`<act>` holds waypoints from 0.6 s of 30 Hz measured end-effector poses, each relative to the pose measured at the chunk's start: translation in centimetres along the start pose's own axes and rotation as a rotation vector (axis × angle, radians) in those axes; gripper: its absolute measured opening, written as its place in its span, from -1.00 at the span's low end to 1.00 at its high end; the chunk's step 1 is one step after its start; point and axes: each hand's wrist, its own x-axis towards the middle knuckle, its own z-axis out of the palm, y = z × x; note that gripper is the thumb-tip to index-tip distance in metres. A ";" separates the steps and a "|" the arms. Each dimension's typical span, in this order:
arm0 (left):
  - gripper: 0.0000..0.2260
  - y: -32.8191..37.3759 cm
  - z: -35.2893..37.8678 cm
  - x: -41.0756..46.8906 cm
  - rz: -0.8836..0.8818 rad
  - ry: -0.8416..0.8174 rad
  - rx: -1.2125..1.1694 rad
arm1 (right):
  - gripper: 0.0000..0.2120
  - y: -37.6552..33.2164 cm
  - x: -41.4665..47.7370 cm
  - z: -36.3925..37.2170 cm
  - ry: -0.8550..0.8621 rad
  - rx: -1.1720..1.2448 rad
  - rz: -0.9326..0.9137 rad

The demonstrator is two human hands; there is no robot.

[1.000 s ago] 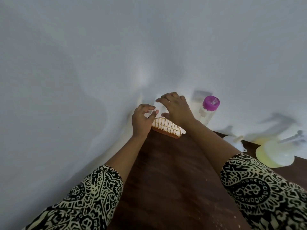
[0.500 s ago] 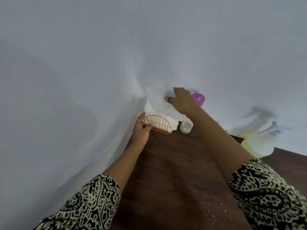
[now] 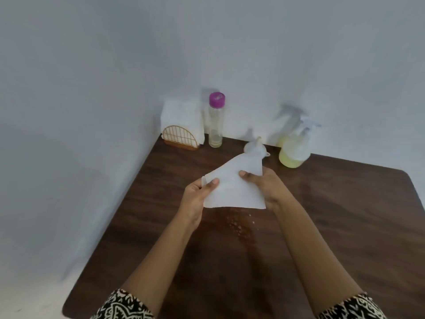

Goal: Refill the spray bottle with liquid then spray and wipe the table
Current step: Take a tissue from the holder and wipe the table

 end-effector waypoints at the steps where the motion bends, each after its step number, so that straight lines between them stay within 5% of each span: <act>1: -0.82 -0.6 0.5 -0.5 -0.005 0.005 0.018 | -0.74 0.4 -0.5 -0.7 0.011 0.009 0.016; 8: -0.72 -5.0 3.4 -4.0 -0.067 -0.003 -0.016 | -0.91 2.4 -5.3 -4.5 -0.004 -0.070 0.051; 12: -0.78 -8.5 4.5 -4.6 0.010 0.032 0.224 | -0.91 4.5 -8.3 -7.4 0.090 -0.122 -0.004; 16: -0.76 -12.6 3.9 -4.6 0.270 0.202 0.543 | -0.73 7.6 -10.8 -11.6 0.661 -0.374 -0.498; 18: -0.71 -14.7 3.1 -5.1 0.398 0.221 0.893 | -0.66 9.5 -10.9 -13.7 0.743 -0.715 -0.756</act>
